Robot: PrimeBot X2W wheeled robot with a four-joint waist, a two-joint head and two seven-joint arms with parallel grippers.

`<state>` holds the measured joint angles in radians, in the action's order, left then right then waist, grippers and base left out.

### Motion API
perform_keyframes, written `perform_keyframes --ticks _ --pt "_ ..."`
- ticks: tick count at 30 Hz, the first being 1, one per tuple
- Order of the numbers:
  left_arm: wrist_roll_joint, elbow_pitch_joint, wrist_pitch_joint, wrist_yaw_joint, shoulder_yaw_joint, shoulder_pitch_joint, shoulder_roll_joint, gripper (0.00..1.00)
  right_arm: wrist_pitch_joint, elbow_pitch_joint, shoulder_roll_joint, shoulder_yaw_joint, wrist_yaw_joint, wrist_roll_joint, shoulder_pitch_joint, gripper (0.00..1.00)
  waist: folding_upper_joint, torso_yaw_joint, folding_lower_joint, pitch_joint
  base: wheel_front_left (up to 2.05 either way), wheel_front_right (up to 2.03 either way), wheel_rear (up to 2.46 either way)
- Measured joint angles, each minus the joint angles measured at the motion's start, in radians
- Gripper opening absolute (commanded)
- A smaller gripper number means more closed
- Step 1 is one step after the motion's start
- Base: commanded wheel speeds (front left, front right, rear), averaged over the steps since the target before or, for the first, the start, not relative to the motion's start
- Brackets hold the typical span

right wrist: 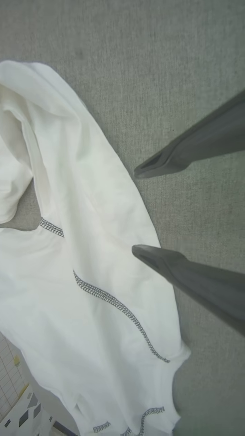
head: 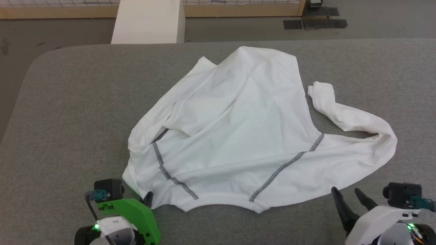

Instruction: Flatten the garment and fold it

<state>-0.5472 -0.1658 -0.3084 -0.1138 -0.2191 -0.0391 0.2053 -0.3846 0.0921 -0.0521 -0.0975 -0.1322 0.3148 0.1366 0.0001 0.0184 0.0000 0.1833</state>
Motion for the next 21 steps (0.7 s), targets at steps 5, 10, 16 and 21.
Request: perform_keyframes --ticks 5,10,16,21 --pt "0.0 0.011 0.008 0.0 -0.001 -0.003 0.0 0.0 -0.021 -0.061 0.0 0.029 0.0 -0.017 -0.06 1.0 0.0 0.005 0.0 0.025 0.0 0.0 0.0" --pt "0.0 0.014 0.017 0.004 -0.004 -0.013 0.0 0.0 -0.117 -0.128 0.001 0.042 0.0 -0.068 -0.106 1.0 0.0 0.013 0.0 0.05 0.0 0.0 0.0" --pt "-0.008 0.013 0.025 0.009 -0.006 -0.023 0.0 0.0 -0.221 -0.127 -0.009 0.074 0.001 -0.092 -0.133 0.96 0.0 0.024 0.0 0.069 0.0 0.0 0.0" --pt "-0.011 0.012 0.028 0.013 -0.008 -0.024 -0.001 0.0 -0.295 -0.092 -0.018 0.107 0.008 -0.116 -0.137 0.0 0.0 0.029 0.0 0.075 0.0 0.0 0.0"
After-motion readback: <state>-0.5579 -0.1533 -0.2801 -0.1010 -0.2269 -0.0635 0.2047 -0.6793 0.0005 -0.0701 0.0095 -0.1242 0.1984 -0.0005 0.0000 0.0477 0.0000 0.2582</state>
